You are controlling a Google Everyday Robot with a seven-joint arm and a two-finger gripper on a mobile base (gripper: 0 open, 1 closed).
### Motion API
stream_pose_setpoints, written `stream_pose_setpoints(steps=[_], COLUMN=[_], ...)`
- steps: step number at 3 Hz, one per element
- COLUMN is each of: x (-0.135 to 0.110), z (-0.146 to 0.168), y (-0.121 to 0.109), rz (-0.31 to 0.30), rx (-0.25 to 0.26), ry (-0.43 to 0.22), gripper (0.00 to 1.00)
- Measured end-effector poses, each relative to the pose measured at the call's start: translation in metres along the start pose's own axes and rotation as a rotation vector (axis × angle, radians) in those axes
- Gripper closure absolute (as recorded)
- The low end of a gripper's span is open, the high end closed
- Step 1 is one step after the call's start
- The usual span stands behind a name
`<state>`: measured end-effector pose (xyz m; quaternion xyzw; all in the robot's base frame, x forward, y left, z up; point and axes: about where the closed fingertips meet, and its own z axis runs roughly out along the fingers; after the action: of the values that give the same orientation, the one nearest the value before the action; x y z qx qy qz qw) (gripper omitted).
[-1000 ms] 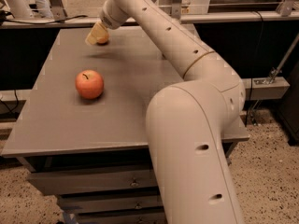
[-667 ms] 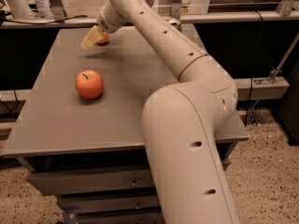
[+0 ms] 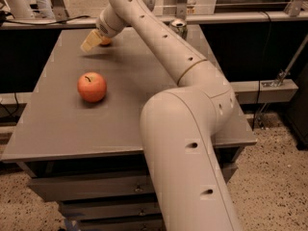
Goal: Move orange near 7up can
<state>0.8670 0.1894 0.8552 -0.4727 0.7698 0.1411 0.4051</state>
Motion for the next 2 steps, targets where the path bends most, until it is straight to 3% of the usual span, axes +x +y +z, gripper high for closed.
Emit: stream_pose_setpoints(steps=[2], x=[-0.001], z=[-0.027], y=[-0.013], rz=[-0.010], rx=[0.040], ry=[-0.015], gripper=[0.63])
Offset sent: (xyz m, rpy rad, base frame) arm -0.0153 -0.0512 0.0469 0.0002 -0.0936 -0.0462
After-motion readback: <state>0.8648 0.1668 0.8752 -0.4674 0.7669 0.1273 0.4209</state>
